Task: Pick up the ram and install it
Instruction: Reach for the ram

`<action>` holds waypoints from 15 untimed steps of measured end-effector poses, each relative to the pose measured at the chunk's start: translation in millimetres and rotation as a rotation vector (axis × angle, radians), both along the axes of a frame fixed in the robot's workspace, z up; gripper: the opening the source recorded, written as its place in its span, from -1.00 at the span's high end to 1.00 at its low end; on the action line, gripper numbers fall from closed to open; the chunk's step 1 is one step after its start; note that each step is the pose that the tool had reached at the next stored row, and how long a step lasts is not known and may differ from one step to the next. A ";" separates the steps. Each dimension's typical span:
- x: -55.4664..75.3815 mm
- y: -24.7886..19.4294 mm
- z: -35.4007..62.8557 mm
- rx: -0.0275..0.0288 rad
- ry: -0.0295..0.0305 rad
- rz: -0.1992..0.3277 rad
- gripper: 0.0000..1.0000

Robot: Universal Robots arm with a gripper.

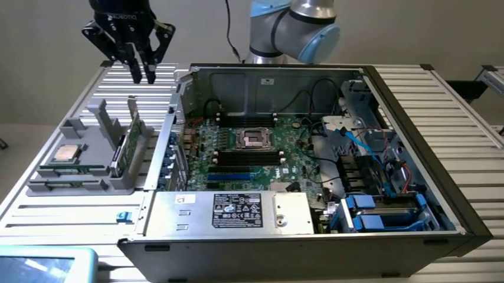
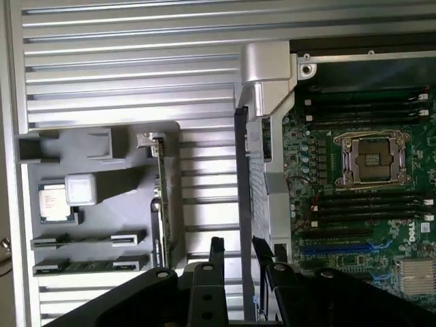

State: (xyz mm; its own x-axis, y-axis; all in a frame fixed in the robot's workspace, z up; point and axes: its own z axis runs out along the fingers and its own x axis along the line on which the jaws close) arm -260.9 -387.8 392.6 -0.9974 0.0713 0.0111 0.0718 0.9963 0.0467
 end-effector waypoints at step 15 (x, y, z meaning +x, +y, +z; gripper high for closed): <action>-68.2 1.8 -0.1 0.0001 0.0167 0.000 0.42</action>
